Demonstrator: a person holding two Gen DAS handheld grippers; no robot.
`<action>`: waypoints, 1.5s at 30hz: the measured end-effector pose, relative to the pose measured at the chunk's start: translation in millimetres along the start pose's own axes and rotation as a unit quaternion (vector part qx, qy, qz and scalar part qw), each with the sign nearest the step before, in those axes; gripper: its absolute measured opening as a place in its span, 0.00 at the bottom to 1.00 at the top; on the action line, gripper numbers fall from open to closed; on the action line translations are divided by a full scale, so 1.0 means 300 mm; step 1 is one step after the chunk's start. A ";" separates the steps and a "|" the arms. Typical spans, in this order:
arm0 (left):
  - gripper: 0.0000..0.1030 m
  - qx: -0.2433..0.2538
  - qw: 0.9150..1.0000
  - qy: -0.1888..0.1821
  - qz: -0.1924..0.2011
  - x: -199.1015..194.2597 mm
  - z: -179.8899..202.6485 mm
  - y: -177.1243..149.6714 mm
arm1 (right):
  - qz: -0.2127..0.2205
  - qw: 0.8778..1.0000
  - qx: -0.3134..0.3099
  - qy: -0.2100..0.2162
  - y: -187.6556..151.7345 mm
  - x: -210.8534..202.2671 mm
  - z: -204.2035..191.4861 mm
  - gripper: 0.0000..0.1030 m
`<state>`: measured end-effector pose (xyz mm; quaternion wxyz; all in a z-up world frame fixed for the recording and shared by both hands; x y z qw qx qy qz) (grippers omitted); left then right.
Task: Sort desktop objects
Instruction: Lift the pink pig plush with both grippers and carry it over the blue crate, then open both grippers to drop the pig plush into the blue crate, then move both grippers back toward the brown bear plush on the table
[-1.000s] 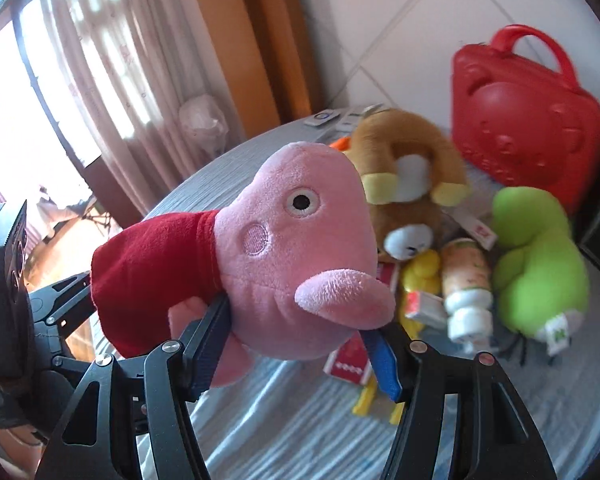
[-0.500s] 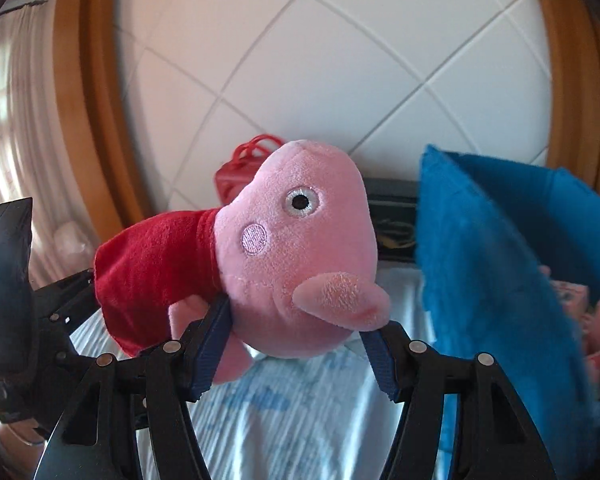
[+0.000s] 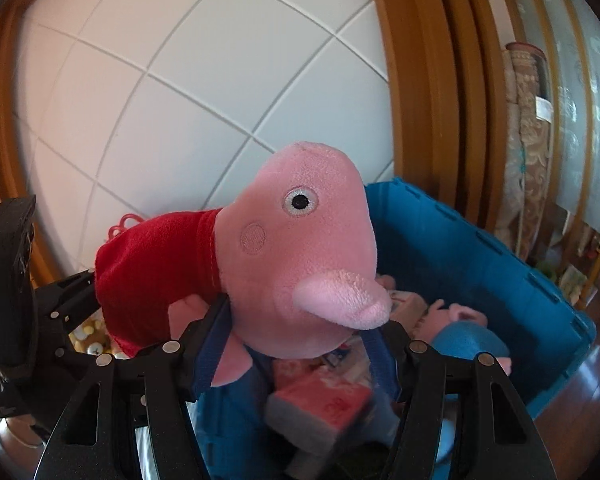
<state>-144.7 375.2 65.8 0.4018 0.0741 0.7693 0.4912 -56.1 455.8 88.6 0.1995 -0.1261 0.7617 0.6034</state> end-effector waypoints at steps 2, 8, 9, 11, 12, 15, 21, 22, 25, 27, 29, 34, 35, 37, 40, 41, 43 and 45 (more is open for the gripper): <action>0.67 0.007 1.000 -0.005 -0.015 0.038 0.092 0.054 | -0.004 1.000 0.016 -0.003 0.002 -0.019 0.100 0.61; 0.69 0.035 0.998 -0.004 -0.060 0.151 0.307 0.153 | -0.024 0.998 0.056 0.008 -0.020 -0.064 0.338 0.62; 0.69 0.035 0.997 -0.005 -0.071 0.173 0.330 0.161 | -0.030 0.998 0.062 0.012 -0.021 -0.056 0.380 0.62; 0.70 0.030 0.995 -0.010 -0.094 0.192 0.365 0.174 | -0.042 0.997 0.069 0.020 -0.028 -0.051 0.425 0.63; 0.71 0.026 0.994 -0.012 -0.104 0.202 0.377 0.171 | -0.047 0.996 0.071 0.023 -0.036 -0.046 0.441 0.63; 0.72 0.020 0.990 -0.010 -0.139 0.266 0.423 0.167 | -0.067 0.994 0.081 0.035 -0.066 -0.024 0.477 0.67; 0.73 0.016 0.983 0.023 -0.180 0.294 0.418 0.093 | -0.090 0.989 0.103 0.057 -0.108 0.014 0.521 0.78; 0.73 0.009 0.983 0.029 -0.181 0.285 0.412 0.094 | -0.089 0.988 0.105 0.063 -0.109 0.019 0.530 0.83; 0.73 -0.003 0.983 0.030 -0.180 0.270 0.402 0.092 | -0.084 0.989 0.106 0.067 -0.104 0.009 0.525 0.88; 0.73 -0.010 0.985 0.033 -0.171 0.251 0.384 0.086 | -0.079 0.990 0.103 0.064 -0.089 0.007 0.531 0.91; 0.73 -0.014 0.987 0.034 -0.159 0.216 0.371 0.082 | -0.072 0.990 0.099 0.065 -0.078 0.001 0.524 0.98; 0.73 -0.021 0.991 0.064 -0.114 0.087 0.294 0.060 | -0.050 0.994 0.069 0.067 -0.037 -0.042 0.431 1.00; 0.73 -0.025 0.991 0.069 -0.108 0.057 0.271 0.048 | -0.046 0.994 0.064 0.072 -0.030 -0.048 0.407 1.00; 0.73 -0.038 0.992 0.076 -0.098 -0.007 0.211 0.016 | -0.041 0.995 0.053 0.078 -0.015 -0.062 0.344 1.00; 0.73 -0.062 0.991 0.087 -0.085 -0.091 0.108 -0.039 | -0.032 0.995 0.038 0.088 0.005 -0.087 0.224 1.00; 0.73 -0.070 0.990 0.095 -0.080 -0.124 0.063 -0.066 | -0.027 0.994 0.033 0.097 0.011 -0.096 0.175 1.00; 0.73 -0.084 0.987 0.117 -0.073 -0.183 -0.032 -0.126 | -0.020 0.993 0.023 0.113 0.021 -0.115 0.080 1.00; 0.77 -0.099 0.983 0.142 -0.070 -0.240 -0.137 -0.200 | -0.013 0.992 0.008 0.124 0.028 -0.130 -0.030 1.00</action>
Point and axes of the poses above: each gripper's, at about its wrist camera, not at the fingertips, and x roughly the way its jaws point, z to its right, y to its top, the point moved 4 cm from there along x, roughly the way its jaws point, and after that the axes turned 7 degrees about y, right-handed, at the moved point
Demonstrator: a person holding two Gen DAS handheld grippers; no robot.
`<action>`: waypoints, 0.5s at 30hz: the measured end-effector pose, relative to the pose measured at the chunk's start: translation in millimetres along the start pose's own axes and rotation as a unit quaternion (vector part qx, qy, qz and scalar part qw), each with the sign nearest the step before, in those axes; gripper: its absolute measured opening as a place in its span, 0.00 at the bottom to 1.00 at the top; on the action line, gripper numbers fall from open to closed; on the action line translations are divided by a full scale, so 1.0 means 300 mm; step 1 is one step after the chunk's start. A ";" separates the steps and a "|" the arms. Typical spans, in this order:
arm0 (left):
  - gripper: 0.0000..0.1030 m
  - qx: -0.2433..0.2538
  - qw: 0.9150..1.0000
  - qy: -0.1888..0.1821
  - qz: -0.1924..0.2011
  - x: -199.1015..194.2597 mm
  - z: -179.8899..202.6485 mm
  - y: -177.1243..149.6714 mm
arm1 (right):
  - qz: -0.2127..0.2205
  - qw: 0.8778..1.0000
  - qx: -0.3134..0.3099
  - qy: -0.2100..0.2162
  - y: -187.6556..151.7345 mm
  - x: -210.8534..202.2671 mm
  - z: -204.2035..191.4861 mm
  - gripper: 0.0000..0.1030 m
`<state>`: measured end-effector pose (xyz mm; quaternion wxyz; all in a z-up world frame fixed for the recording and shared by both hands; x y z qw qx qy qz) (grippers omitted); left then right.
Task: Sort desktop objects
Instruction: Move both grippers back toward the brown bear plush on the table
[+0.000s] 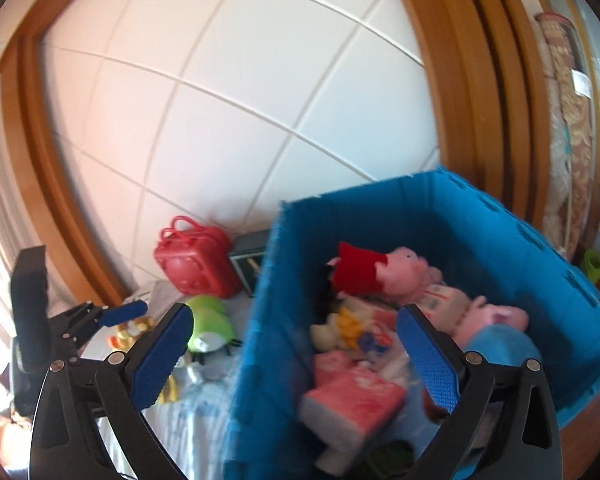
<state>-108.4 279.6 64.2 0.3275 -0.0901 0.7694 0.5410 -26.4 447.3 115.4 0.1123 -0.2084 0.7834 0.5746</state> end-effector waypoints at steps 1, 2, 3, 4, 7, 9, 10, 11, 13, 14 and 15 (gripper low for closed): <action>0.77 -0.010 1.000 0.014 0.000 -0.004 -0.073 -0.035 | 0.001 1.000 -0.009 0.008 0.001 0.013 -0.062 1.00; 0.77 -0.016 1.000 0.024 -0.002 -0.005 -0.129 -0.062 | -0.001 1.000 -0.015 0.013 -0.001 0.029 -0.108 1.00; 0.78 -0.024 0.999 0.032 -0.005 -0.002 -0.190 -0.095 | -0.006 1.000 -0.019 0.017 -0.007 0.052 -0.160 1.00; 0.78 -0.033 0.999 0.038 -0.010 0.003 -0.250 -0.131 | -0.011 0.999 -0.023 0.021 -0.015 0.081 -0.217 1.00; 0.77 -0.063 0.996 0.057 -0.032 0.027 -0.436 -0.241 | -0.031 0.998 -0.033 0.033 -0.051 0.172 -0.347 1.00; 0.78 -0.077 0.993 0.080 -0.046 0.053 -0.564 -0.320 | -0.051 0.997 -0.040 0.040 -0.083 0.253 -0.426 1.00; 0.78 -0.081 0.991 0.090 -0.051 0.066 -0.614 -0.348 | -0.062 0.996 -0.041 0.042 -0.103 0.299 -0.460 1.00; 0.78 -0.087 0.989 0.103 -0.057 0.084 -0.672 -0.380 | -0.073 0.996 -0.041 0.044 -0.123 0.345 -0.490 1.00; 0.78 -0.102 0.984 0.128 -0.075 0.124 -0.781 -0.440 | -0.093 0.994 -0.038 0.048 -0.163 0.432 -0.535 1.00; 0.78 -0.113 0.980 0.137 -0.086 0.149 -0.841 -0.470 | -0.103 0.993 -0.035 0.050 -0.186 0.485 -0.556 1.00; 0.78 -0.125 0.977 0.142 -0.097 0.176 -0.899 -0.498 | -0.110 0.992 -0.035 0.050 -0.204 0.525 -0.565 1.00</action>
Point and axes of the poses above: each gripper's, at about its wrist camera, not at the fingertips, and x roughly the way its jaws point, z to its right, y to its top, the point moved 4 cm from there along x, roughly the way its jaws point, and after that the axes turned 7 degrees about y, right-handed, at the moved point
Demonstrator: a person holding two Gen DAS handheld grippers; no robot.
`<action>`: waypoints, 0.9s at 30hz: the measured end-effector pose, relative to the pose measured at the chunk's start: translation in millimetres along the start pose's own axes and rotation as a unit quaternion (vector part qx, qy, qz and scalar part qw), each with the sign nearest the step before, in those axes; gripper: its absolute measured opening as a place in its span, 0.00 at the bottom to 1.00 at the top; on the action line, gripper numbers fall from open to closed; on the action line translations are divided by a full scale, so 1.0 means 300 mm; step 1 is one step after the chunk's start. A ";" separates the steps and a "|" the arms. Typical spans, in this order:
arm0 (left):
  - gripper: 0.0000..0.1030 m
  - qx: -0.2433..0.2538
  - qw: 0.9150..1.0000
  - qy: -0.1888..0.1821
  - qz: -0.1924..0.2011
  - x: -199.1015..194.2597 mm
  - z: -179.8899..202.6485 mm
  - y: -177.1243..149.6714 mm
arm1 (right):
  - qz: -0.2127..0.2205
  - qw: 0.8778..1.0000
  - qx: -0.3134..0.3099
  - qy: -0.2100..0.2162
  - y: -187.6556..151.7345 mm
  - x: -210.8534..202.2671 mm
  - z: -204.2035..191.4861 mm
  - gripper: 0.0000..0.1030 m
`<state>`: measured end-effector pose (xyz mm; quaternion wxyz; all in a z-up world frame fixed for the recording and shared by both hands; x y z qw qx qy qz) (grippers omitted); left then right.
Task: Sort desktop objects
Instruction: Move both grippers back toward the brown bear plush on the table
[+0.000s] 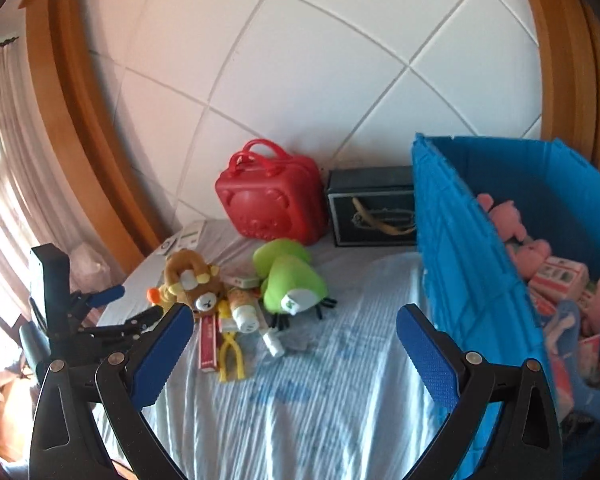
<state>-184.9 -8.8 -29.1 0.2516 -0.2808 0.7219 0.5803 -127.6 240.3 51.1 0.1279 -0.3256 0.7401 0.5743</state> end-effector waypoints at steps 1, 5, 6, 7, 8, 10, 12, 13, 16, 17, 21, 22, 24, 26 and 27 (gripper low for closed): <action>0.78 -0.008 1.000 0.004 -0.009 0.033 -0.036 -0.004 | -0.006 1.000 0.002 0.001 -0.010 0.041 -0.003 1.00; 0.78 -0.044 0.997 0.031 -0.047 0.208 -0.181 0.021 | -0.057 0.998 0.020 -0.018 -0.048 0.246 0.014 1.00; 0.78 -0.051 0.997 0.035 -0.053 0.245 -0.204 0.034 | -0.068 0.997 0.024 -0.016 -0.055 0.275 0.017 1.00; 0.78 -0.059 0.996 0.042 -0.059 0.294 -0.231 0.064 | -0.080 0.996 0.027 -0.011 -0.066 0.314 0.020 1.00; 0.77 -0.065 0.995 0.047 -0.063 0.334 -0.251 0.087 | -0.093 0.995 0.031 -0.006 -0.078 0.360 0.023 1.00; 0.78 -0.069 0.994 0.053 -0.070 0.416 -0.274 0.146 | -0.109 0.993 0.034 -0.001 -0.088 0.423 0.025 1.00; 0.78 -0.075 0.991 0.067 -0.089 0.520 -0.287 0.215 | -0.125 0.992 0.036 0.003 -0.096 0.488 0.031 1.00; 0.78 -0.077 0.990 0.068 -0.095 0.553 -0.287 0.234 | -0.130 0.991 0.036 0.005 -0.097 0.519 0.033 1.00; 0.78 -0.079 0.987 0.075 -0.120 0.691 -0.287 0.274 | -0.146 0.989 0.038 0.004 -0.093 0.610 0.037 1.00; 0.78 -0.073 0.986 0.074 -0.131 0.739 -0.283 0.270 | -0.150 0.988 0.039 0.004 -0.091 0.637 0.036 1.00; 0.80 -0.060 0.986 0.063 -0.139 0.780 -0.313 0.172 | -0.178 0.983 0.041 0.011 -0.115 0.754 0.014 1.00; 0.81 -0.067 0.989 0.047 -0.125 0.730 -0.339 0.128 | -0.183 0.982 0.038 0.015 -0.124 0.776 0.002 1.00; 0.88 -0.077 0.990 0.043 -0.109 0.636 -0.401 0.043 | -0.194 0.980 0.024 0.027 -0.145 0.815 -0.036 1.00; 0.94 -0.087 0.990 0.059 -0.097 0.553 -0.476 -0.046 | -0.206 0.978 0.012 0.037 -0.169 0.849 -0.078 1.00; 0.94 -0.093 0.988 0.075 -0.096 0.513 -0.514 -0.096 | -0.212 0.976 0.008 0.043 -0.182 0.865 -0.103 1.00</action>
Point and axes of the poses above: each gripper's, at about its wrist camera, not at the fingertips, and x roughly the way its jaws point, z to its right, y to its top, the point moved 4 cm from there along x, roughly the way its jaws point, and after that the axes turned 7 degrees about y, right-handed, at the moved point
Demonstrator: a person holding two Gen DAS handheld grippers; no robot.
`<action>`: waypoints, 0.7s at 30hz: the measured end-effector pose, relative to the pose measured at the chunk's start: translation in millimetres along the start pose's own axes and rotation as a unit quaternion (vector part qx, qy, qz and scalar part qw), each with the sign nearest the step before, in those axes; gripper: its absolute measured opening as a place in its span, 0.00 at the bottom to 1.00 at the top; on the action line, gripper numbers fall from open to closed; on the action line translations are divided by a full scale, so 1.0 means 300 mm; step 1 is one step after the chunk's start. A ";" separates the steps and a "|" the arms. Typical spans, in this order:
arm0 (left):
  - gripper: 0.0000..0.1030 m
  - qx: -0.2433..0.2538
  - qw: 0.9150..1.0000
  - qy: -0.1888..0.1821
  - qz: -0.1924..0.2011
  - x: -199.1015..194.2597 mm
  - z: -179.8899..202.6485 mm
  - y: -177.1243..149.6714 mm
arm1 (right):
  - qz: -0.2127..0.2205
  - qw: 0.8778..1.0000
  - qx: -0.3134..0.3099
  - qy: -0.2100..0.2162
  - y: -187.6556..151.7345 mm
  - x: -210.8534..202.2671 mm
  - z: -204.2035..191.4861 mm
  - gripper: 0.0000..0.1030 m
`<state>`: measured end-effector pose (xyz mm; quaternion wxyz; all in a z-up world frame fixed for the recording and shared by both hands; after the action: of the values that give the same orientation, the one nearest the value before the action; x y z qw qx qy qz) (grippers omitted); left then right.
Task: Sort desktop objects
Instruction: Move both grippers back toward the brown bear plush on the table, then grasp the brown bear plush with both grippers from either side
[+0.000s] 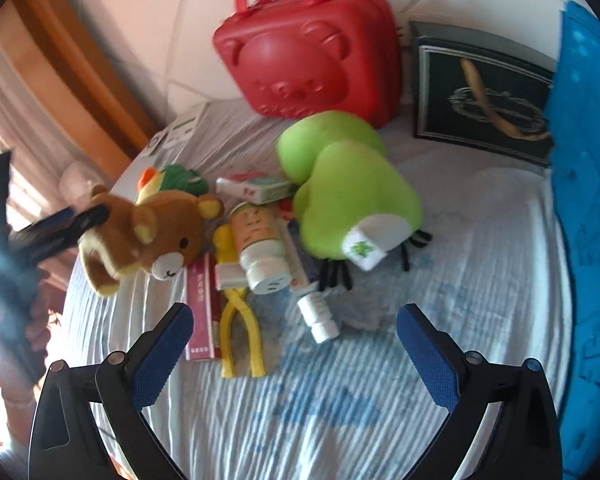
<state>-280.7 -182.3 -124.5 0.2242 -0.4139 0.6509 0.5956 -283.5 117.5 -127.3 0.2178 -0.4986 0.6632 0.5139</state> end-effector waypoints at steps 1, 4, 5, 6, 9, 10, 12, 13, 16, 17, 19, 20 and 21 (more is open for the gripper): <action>0.94 -0.007 1.000 0.017 0.001 -0.021 -0.054 -0.056 | -0.006 1.000 -0.005 0.006 -0.007 0.022 -0.024 1.00; 0.94 -0.020 0.996 0.085 -0.023 -0.024 -0.201 -0.221 | -0.025 0.999 -0.022 0.027 -0.035 0.086 -0.108 1.00; 0.94 -0.022 0.994 0.101 -0.034 -0.006 -0.235 -0.263 | -0.033 0.999 -0.028 0.034 -0.047 0.109 -0.138 1.00; 0.94 -0.027 0.992 0.114 -0.052 0.011 -0.264 -0.302 | -0.042 0.998 -0.034 0.040 -0.063 0.130 -0.168 1.00; 0.94 -0.067 0.991 0.094 -0.064 0.008 -0.324 -0.382 | -0.054 0.996 -0.051 0.050 -0.097 0.159 -0.243 1.00; 0.94 -0.081 0.992 0.079 -0.054 -0.011 -0.332 -0.402 | -0.056 0.995 -0.056 0.053 -0.107 0.163 -0.263 1.00; 0.94 -0.105 0.992 0.058 -0.036 -0.053 -0.332 -0.444 | -0.062 0.994 -0.071 0.059 -0.127 0.174 -0.307 1.00; 0.94 -0.113 0.992 0.049 -0.037 -0.059 -0.327 -0.462 | -0.067 0.993 -0.080 0.060 -0.140 0.183 -0.327 1.00; 0.94 -0.127 0.991 0.003 -0.035 -0.065 -0.306 -0.510 | -0.076 0.989 -0.112 0.055 -0.174 0.207 -0.385 1.00; 0.94 -0.126 0.992 -0.005 -0.031 -0.073 -0.285 -0.526 | -0.077 0.988 -0.122 0.054 -0.186 0.215 -0.402 1.00; 0.94 -0.117 0.993 -0.005 -0.026 -0.067 -0.254 -0.560 | -0.082 0.985 -0.141 0.058 -0.211 0.233 -0.436 1.00; 0.94 -0.106 0.994 0.001 -0.029 -0.052 -0.235 -0.578 | -0.086 0.984 -0.147 0.058 -0.220 0.242 -0.448 1.00; 0.94 -0.094 0.995 0.010 -0.035 -0.035 -0.225 -0.601 | -0.092 0.982 -0.152 0.059 -0.232 0.257 -0.463 1.00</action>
<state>-116.0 -234.8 -209.9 0.1986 -0.4615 0.5792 0.6419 -222.4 -39.3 -168.9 0.1465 -0.6142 0.5404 0.5562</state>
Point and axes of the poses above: each gripper's, at about its wrist camera, not at the fingertips, and x roughly the way its jaws point, z to its right, y to its top, the point moved 4 cm from there along x, roughly the way its jaws point, and after that the axes turned 7 degrees about y, right-handed, at the moved point
